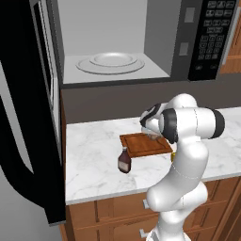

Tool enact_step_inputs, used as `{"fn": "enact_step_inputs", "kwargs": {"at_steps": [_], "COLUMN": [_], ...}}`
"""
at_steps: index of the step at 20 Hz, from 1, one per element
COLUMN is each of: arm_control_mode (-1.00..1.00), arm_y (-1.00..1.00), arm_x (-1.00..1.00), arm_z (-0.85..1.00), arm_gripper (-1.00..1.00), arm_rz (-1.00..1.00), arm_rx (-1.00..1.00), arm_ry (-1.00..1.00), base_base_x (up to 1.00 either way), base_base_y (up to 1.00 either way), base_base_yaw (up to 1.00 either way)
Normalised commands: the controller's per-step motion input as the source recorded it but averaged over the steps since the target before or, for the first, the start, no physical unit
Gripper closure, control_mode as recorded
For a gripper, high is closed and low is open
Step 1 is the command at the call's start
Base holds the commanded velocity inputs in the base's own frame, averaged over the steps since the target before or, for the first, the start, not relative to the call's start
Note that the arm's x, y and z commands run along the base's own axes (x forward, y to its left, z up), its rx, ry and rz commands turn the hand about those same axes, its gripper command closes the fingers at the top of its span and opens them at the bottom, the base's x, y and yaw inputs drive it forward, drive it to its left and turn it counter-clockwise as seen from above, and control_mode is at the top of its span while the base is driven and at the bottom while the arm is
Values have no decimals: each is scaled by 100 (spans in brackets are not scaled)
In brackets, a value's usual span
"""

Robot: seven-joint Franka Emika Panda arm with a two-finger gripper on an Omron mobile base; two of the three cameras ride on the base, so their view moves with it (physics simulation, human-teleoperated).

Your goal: Retrieve the reheated potato from the microwave, then place the potato, cheese, and condiment on the cutting board.

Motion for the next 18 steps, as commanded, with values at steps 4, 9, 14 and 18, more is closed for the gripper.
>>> {"fn": "enact_step_inputs", "kwargs": {"at_steps": [4,9,14,18], "arm_control_mode": [-100,-100,-100,-100], "arm_y": [0,0,1,2], "arm_x": [-11,-12,-18,-26], "arm_z": [-21,-15,-9,-8], "arm_gripper": [-100,-100,-100,-100], "arm_rz": [0,0,-1,-1], "arm_rx": [0,0,0,0], "arm_ry": [0,0,0,0], "base_base_x": [0,0,0,0], "base_base_y": [0,0,0,0], "base_base_yaw": [0,0,0,0]}}
